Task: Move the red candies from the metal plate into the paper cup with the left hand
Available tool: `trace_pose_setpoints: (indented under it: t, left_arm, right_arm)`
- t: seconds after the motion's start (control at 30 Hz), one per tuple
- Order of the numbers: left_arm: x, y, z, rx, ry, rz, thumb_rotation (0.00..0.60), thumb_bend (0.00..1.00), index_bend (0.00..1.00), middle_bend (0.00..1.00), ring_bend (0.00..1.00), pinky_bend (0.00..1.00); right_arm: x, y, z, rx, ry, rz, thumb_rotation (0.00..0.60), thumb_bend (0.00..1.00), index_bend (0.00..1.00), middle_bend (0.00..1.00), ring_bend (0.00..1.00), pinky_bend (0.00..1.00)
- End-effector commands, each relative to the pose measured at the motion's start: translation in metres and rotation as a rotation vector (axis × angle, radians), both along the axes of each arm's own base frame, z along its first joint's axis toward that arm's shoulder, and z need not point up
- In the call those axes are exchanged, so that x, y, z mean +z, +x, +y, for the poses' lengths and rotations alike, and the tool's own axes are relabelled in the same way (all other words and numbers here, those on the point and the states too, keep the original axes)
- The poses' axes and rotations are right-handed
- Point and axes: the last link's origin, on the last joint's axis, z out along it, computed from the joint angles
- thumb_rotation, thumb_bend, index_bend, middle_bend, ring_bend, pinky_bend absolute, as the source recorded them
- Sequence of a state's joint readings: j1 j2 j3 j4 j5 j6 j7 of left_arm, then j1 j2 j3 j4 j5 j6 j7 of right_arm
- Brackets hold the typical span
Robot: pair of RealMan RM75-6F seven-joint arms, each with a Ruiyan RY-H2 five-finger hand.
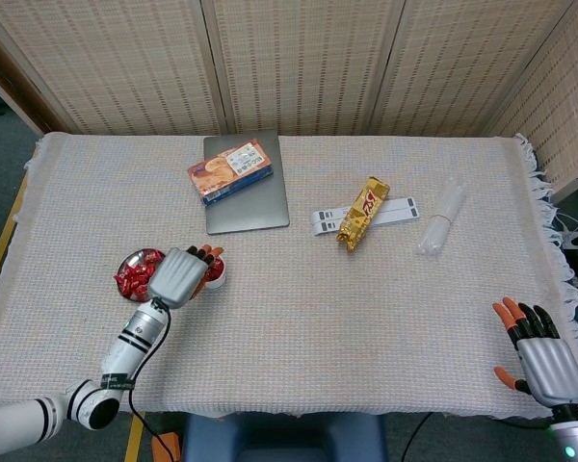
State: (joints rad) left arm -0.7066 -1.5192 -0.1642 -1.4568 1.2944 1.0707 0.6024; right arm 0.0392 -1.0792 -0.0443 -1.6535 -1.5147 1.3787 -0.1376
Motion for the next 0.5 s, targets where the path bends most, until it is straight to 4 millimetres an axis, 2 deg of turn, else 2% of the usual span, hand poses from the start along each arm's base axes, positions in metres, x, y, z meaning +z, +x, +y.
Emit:
trace_pose_setpoints:
  t: [0.03, 0.13, 0.2, 0.23, 0.3, 0.37, 0.5]
  left_arm:
    - [0.005, 0.001, -0.011, -0.007, -0.015, -0.013, 0.600, 0.37, 0.18, 0.23, 0.43, 1.00]
    - [0.011, 0.001, -0.018, -0.004, -0.011, -0.037, 0.600, 0.37, 0.17, 0.22, 0.34, 1.00]
    - [0.018, -0.004, -0.026, 0.002, -0.003, -0.094, 0.600, 0.37, 0.19, 0.23, 0.33, 1.00]
    - [0.020, -0.006, -0.029, 0.000, 0.003, -0.110, 0.600, 0.37, 0.21, 0.24, 0.34, 1.00]
    - [0.026, -0.019, -0.041, -0.013, 0.021, -0.145, 0.600, 0.37, 0.30, 0.34, 0.45, 1.00]
    - [0.026, -0.036, -0.052, 0.001, 0.008, -0.122, 0.600, 0.37, 0.36, 0.42, 0.51, 1.00]
    - [0.025, -0.066, -0.067, 0.060, -0.007, -0.073, 0.600, 0.37, 0.41, 0.47, 0.52, 1.00]
  right_arm:
    - [0.000, 0.001, 0.002, 0.005, 0.002, -0.002, 0.600, 0.11, 0.00, 0.00, 0.00, 0.00]
    - [0.001, 0.002, 0.004, 0.015, 0.003, -0.006, 0.600, 0.11, 0.00, 0.00, 0.00, 0.00]
    - [0.002, 0.003, 0.006, 0.023, 0.002, -0.011, 0.600, 0.11, 0.00, 0.00, 0.00, 0.00]
    - [0.003, 0.003, 0.007, 0.025, 0.003, -0.011, 0.600, 0.11, 0.00, 0.00, 0.00, 0.00]
    - [0.003, 0.004, 0.008, 0.030, 0.005, -0.015, 0.600, 0.11, 0.00, 0.00, 0.00, 0.00]
    - [0.002, 0.004, 0.009, 0.033, 0.011, -0.015, 0.600, 0.11, 0.00, 0.00, 0.00, 0.00]
    - [0.002, 0.005, 0.010, 0.043, 0.023, -0.020, 0.600, 0.11, 0.00, 0.00, 0.00, 0.00]
